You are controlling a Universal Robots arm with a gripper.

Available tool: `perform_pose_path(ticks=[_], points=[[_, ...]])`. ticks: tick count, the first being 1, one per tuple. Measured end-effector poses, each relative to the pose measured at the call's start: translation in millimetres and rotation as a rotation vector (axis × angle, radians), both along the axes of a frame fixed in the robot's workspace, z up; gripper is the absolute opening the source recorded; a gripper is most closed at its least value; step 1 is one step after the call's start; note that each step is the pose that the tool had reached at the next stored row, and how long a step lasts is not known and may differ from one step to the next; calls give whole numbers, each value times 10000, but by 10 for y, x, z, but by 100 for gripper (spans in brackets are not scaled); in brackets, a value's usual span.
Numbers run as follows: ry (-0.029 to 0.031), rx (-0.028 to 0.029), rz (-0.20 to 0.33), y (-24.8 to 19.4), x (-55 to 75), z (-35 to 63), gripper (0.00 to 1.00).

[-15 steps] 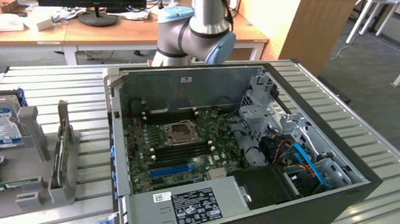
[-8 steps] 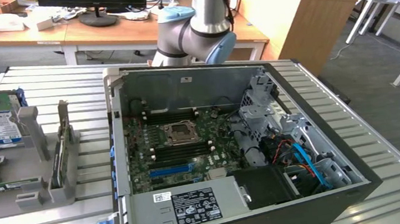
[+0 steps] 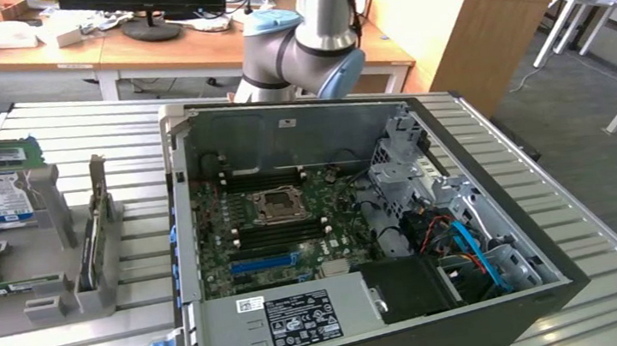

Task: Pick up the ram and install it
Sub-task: 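Pick up the ram and move it above insertion slot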

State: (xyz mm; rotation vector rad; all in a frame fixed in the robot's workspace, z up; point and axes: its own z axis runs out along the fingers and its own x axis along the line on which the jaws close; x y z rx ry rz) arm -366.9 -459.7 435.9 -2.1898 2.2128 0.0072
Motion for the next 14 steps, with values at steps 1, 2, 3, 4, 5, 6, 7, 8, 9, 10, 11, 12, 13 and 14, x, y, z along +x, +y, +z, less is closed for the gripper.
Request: perform_pose_path(ticks=[1,2,3,4,5,6,7,8,9,10,11,12,13,14], points=[[1,0,0,-1,26,0,12],[1,-1,1,-2,53,1,12],[1,0,2,-4,83,0,12],[1,-1,2,-5,112,0,12],[1,0,5,-6,143,0,12],[0,0,7,-8,173,0,12],[1,0,10,-9,202,0,12],[2,-1,12,-11,231,1,12],[2,-1,15,-12,261,1,12],[2,0,17,-14,289,1,12],[2,0,20,-16,317,0,12],[1,0,23,-17,345,0,12],[1,0,25,-18,372,0,12],[1,1,26,-19,398,0,12]])
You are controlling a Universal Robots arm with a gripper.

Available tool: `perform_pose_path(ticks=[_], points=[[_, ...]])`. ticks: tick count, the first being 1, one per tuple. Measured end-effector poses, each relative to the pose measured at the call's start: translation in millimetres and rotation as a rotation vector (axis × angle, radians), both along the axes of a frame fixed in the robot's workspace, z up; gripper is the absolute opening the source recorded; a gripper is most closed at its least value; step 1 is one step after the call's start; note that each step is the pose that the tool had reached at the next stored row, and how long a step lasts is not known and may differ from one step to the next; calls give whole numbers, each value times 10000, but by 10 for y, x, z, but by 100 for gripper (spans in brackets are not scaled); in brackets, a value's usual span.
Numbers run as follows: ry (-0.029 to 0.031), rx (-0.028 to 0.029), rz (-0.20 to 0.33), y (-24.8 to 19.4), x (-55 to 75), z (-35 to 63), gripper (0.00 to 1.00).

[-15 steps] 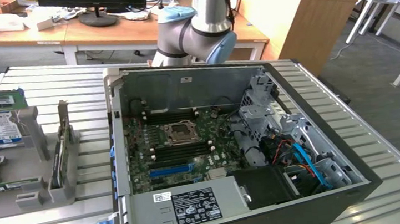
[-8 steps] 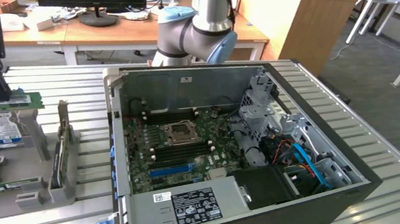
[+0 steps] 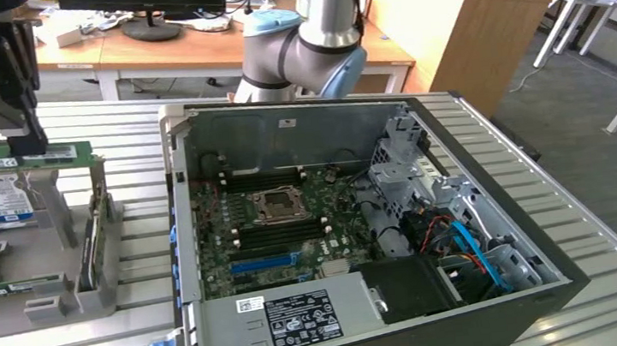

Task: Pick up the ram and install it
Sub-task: 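Pick up the ram and move it above insertion slot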

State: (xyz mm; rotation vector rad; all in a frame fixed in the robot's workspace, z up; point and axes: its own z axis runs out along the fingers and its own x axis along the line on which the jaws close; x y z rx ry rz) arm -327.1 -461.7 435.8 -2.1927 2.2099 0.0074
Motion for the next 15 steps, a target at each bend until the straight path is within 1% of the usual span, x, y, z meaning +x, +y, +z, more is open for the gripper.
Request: perform_pose_path(ticks=[15], points=[[3,0,48,-19,436,0,12]])
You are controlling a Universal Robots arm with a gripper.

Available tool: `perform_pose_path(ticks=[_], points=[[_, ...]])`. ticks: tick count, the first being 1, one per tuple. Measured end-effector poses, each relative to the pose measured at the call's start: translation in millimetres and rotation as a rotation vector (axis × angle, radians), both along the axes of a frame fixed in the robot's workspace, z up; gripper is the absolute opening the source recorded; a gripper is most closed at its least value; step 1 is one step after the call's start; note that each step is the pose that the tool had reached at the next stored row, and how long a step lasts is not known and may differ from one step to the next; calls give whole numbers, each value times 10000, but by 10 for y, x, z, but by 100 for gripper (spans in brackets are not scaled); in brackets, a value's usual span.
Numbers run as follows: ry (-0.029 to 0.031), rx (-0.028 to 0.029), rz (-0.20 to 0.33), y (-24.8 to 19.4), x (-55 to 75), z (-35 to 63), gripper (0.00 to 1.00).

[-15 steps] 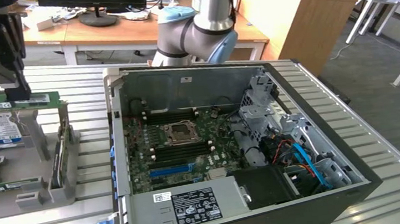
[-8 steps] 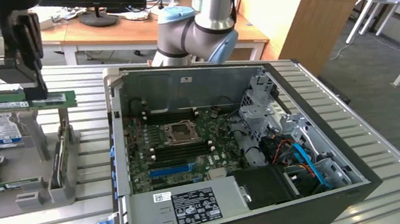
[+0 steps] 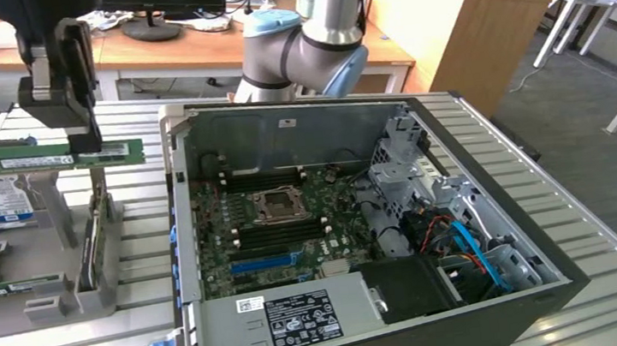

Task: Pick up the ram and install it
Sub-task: 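Pick up the ram and move it above insertion slot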

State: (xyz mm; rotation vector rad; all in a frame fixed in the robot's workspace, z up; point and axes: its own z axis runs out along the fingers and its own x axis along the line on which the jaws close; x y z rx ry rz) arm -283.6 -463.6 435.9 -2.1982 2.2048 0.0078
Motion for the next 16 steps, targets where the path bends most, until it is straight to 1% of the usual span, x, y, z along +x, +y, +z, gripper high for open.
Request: perform_pose_path(ticks=[16], points=[[2,-1,57,-27,522,1,12]])
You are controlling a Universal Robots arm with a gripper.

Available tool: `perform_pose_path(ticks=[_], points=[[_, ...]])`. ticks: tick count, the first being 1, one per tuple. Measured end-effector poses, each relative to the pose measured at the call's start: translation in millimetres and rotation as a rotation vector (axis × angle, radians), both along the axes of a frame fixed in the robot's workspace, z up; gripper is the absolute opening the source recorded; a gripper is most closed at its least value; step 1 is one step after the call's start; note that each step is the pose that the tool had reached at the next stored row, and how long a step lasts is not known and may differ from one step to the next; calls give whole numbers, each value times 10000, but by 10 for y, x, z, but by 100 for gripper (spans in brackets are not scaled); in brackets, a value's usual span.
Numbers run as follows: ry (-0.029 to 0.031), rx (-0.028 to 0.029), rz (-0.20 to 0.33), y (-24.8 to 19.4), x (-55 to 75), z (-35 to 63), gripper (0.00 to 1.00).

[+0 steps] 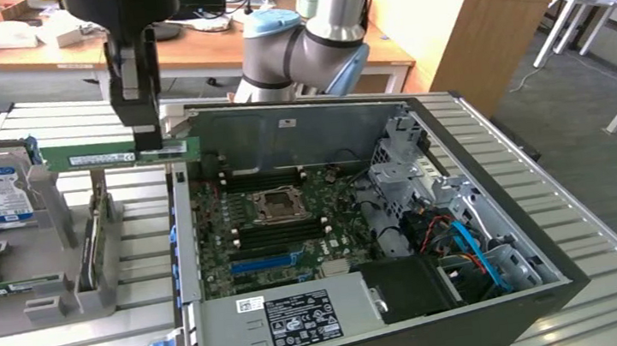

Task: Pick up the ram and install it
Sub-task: 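Pick up the ram and move it above insertion slot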

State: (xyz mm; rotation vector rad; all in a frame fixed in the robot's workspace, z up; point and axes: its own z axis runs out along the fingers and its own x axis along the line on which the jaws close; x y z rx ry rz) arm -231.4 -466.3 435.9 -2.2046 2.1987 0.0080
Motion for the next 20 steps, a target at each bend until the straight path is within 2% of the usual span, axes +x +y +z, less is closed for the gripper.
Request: perform_pose_path(ticks=[20], points=[[2,0,55,-43,631,0,12]])
